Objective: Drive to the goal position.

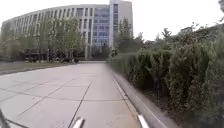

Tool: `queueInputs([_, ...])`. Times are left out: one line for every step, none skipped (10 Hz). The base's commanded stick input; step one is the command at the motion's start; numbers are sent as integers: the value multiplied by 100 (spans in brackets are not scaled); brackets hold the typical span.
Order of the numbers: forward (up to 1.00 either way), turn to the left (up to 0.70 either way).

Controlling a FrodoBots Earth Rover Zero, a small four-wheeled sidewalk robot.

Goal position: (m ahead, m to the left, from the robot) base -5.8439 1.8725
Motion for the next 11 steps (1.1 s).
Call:
queueInputs([0,0])
queueInputs([0,0])
queueInputs([0,0])
queueInputs([0,0])
queueInputs([4,0])
queueInputs([3,0])
queueInputs([1,0])
queueInputs([0,0])
queueInputs([0,0])
queueInputs([3,0])
queueInputs([4,0])
